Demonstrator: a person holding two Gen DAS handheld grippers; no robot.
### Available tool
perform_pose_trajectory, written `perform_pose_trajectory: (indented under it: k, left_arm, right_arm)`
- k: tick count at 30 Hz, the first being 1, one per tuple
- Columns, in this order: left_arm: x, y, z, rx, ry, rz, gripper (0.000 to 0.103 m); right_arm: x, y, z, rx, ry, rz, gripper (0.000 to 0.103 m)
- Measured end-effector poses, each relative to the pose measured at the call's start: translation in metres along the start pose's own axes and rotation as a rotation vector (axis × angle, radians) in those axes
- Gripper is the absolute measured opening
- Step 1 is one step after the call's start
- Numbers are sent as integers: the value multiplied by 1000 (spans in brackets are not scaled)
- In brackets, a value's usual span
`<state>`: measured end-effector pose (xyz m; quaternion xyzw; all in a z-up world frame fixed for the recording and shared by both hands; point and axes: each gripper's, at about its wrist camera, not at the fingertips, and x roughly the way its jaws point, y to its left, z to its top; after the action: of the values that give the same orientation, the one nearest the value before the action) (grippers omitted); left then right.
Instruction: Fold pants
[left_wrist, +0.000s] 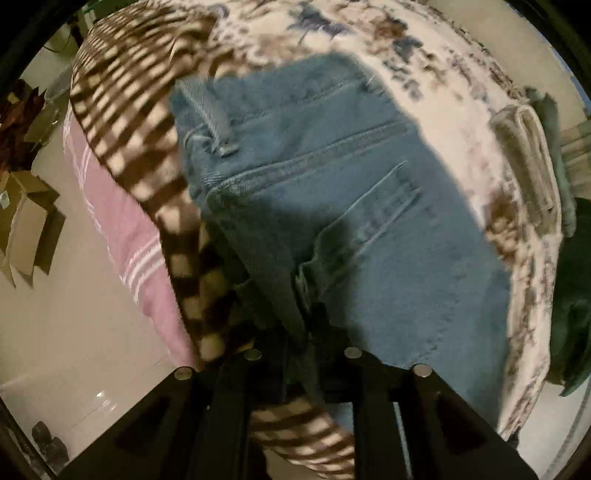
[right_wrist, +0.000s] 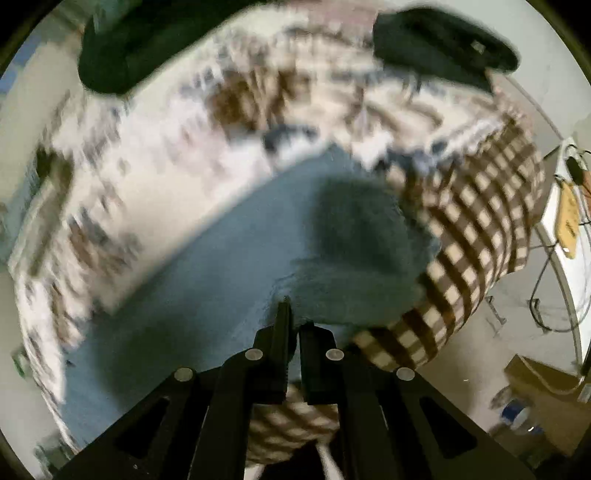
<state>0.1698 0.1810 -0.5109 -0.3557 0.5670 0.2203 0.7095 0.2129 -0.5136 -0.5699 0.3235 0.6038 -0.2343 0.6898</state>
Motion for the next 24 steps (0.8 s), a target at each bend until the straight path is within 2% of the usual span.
perform_pose_trajectory:
  k: [2,3,4,6,8,9,10,13,15,18,20,22,23,24]
  left_arm:
    - [-5,-1,-1,5,-14,-7,13]
    - [-11,-5,-2,13,-22,-8,13]
    - [-17,-8,-2,24,-27,1,15]
    - [-32,-19,-4,70,-45,47,16]
    - [-44,-27,-6,108,-70,81,37]
    - [-52,-36,-9,146,-90,107,65]
    - [-54,-39,-12,168,-102,121,86]
    - [-62,-63,-20,256,-155,145,88]
    - [-58,-88,-28,320,-155,164,88]
    - [-48,-118,-39,387,-145,145,88]
    - [-33,-146,-47,434,-117,132,88]
    - [-17,-179,-65,507,-95,115,88]
    - [-13,-190,-72,533,-86,111,88]
    - [-6,-205,-82,566,-77,101,88]
  right_arm:
    - [28,-15,-9,17,77,-34,13]
    - [35,-23,-12,32,107,-29,23]
    - [35,-30,-15,52,116,-19,29]
    - [21,-43,-16,95,87,34,33]
    - [-4,-53,-13,130,17,86,42]
    - [-14,-55,-10,138,-16,109,48]
    - [-24,-56,-4,147,-45,128,50]
    - [-33,-45,28,127,-83,141,56]
    - [-24,-30,57,99,-95,104,56]
    - [-2,-21,92,71,-73,56,60]
    - [19,-21,113,55,-53,2,60]
    - [41,-25,125,68,-7,-10,59]
    - [45,-26,127,64,5,1,38]
    - [48,-24,127,39,-3,10,8]
